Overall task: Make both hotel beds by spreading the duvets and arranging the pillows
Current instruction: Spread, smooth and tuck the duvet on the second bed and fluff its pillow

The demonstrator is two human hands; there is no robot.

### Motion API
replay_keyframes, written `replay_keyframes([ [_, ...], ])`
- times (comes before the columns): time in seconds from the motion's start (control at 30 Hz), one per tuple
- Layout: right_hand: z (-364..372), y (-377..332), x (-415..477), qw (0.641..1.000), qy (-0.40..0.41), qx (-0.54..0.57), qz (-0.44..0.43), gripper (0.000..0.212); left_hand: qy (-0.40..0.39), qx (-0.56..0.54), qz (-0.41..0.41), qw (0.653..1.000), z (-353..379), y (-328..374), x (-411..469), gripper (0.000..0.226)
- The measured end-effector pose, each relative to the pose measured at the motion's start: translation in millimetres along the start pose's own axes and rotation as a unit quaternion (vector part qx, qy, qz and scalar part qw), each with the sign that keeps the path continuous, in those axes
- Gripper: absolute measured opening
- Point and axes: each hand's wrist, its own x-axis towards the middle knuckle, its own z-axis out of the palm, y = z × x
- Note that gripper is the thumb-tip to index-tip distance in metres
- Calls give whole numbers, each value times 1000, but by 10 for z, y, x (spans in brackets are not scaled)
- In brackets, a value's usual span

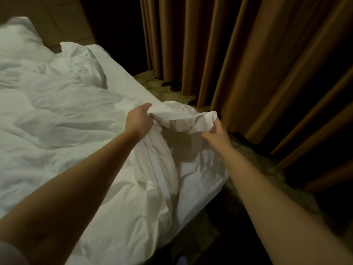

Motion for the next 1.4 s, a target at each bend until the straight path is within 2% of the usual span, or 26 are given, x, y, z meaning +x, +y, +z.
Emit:
replay_keyframes([
  [0.1, 162, 12, -120, 1000, -1, -19, 19, 61, -3, 11, 7, 1000, -180, -160, -100, 36],
  [0.17, 286, -74, -255, 999, -14, -7, 35, 43, -64, -10, 10, 998, -272, -249, -250, 36],
  [0.2, 359, -163, -320, 999, -23, 33, 35, 36, -108, -26, 7, 994, -273, -278, -371, 45],
  [0.27, 527, -423, -508, 987, -47, 152, 16, 26, -195, -67, -8, 978, -252, -279, -674, 85],
  [0.33, 705, -706, -722, 976, -74, 202, -39, 31, -216, -132, -8, 967, -183, -261, -915, 121],
  [0.37, 799, -831, -869, 972, -96, 201, -70, 31, -194, -154, -7, 969, -143, -263, -1017, 125],
  [0.4, 890, -923, -1038, 967, -122, 200, -98, 28, -155, -174, -18, 972, -141, -257, -1086, 117],
  [0.5, 1083, -1012, -1498, 944, -186, 231, -142, 25, 4, -202, -90, 975, -370, -304, -1191, 72],
  [0.53, 1103, -994, -1612, 936, -199, 251, -145, 28, 29, -212, -116, 970, -487, -351, -1247, 63],
  [0.6, 1051, -914, -1772, 939, -184, 237, -166, 38, 41, -208, -109, 971, -723, -464, -1363, 54],
  [0.63, 989, -825, -1794, 952, -153, 188, -186, 46, 43, -184, -95, 977, -826, -517, -1417, 48],
  [0.7, 875, -597, -1767, 972, -79, 16, -221, 65, 64, -161, -83, 981, -957, -595, -1480, 30],
  [0.77, 877, -311, -1718, 960, -30, -187, -205, 87, 77, -182, -82, 977, -1104, -604, -1536, 34],
  [0.8, 916, -174, -1703, 952, -14, -250, -178, 98, 75, -183, -74, 977, -1171, -577, -1559, 39],
  [0.87, 1001, 14, -1685, 948, 26, -287, -136, 105, 62, -154, -34, 986, -1295, -482, -1611, 42],
  [1.0, 989, 72, -1616, 933, 147, -295, -144, 96, 73, -138, 4, 988, -1629, -410, -1673, 42],
  [1.1, 827, 47, -1438, 922, 207, -284, -161, 81, 86, -122, 1, 989, -1909, -526, -1750, 41],
  [1.17, 725, 40, -1315, 919, 180, -319, -143, 67, 106, -134, -20, 985, -2055, -609, -1800, 37],
  [1.27, 726, 112, -1201, 930, 33, -349, -113, 36, 131, -148, -28, 980, -2231, -678, -1905, 33],
  [1.33, 826, 193, -1181, 932, -6, -343, -115, 36, 134, -132, -24, 982, -2313, -718, -1971, 35],
  [1.4, 915, 191, -1195, 938, 3, -329, -112, 36, 136, -101, -30, 985, -2351, -777, -1997, 40],
])
